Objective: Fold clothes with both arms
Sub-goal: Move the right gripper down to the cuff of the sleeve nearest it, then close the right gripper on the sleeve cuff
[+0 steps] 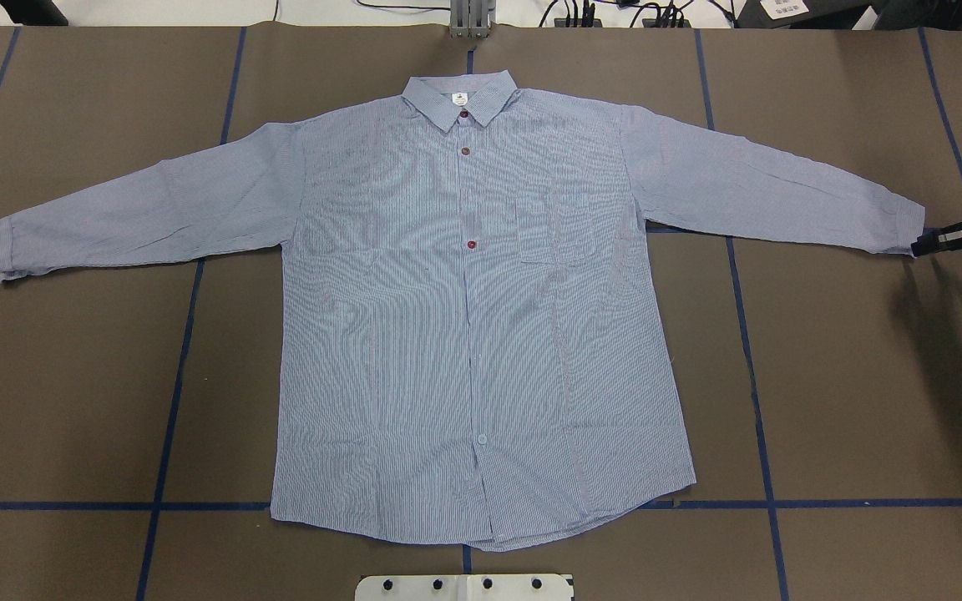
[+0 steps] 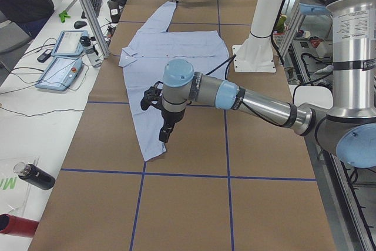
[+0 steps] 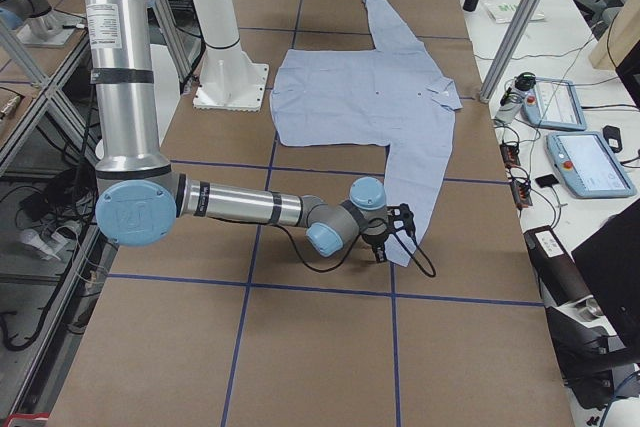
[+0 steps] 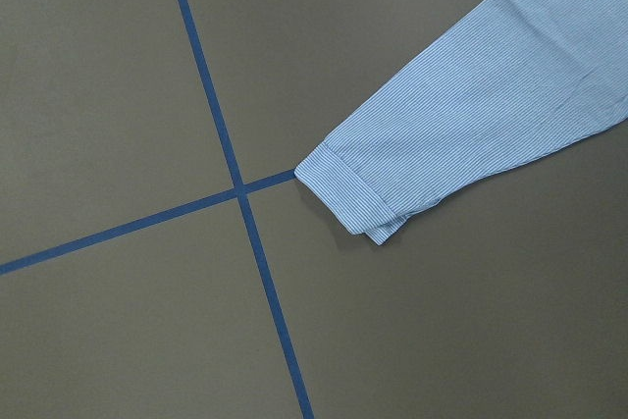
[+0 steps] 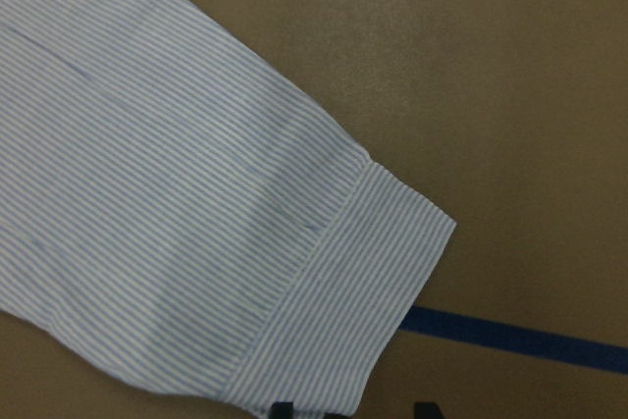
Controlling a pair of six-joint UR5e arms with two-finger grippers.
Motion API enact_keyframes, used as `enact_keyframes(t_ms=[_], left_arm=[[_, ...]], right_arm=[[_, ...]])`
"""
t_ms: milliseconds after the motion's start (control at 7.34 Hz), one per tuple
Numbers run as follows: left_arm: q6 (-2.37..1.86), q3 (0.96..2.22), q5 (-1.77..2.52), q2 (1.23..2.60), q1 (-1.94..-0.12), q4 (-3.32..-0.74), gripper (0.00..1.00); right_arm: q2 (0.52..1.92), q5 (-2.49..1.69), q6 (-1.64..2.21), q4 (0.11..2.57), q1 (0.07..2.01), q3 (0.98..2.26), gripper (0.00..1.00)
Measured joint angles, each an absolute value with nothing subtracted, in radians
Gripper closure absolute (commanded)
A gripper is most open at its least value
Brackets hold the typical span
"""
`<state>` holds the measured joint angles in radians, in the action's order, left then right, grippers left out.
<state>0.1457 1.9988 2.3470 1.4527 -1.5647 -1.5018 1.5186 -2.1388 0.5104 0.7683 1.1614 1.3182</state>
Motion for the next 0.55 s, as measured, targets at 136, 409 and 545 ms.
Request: enact_keyframes(t_ms=[136,409,545], left_arm=[[0.146,1.999,2.347,1.453,-1.565,-1.502,0.00],[0.146,1.999,2.347,1.453,-1.565,-1.502,0.00],[0.146,1.999,2.347,1.453,-1.564,-1.502,0.00]], right_arm=[[1.519,-2.144,0.549,0.769,1.178,1.317,0.43],[1.517,-2.148,0.719,0.763,1.187,1.315,0.39],[1.516,-2.149,0.802,0.742,1.187,1.310,0.38]])
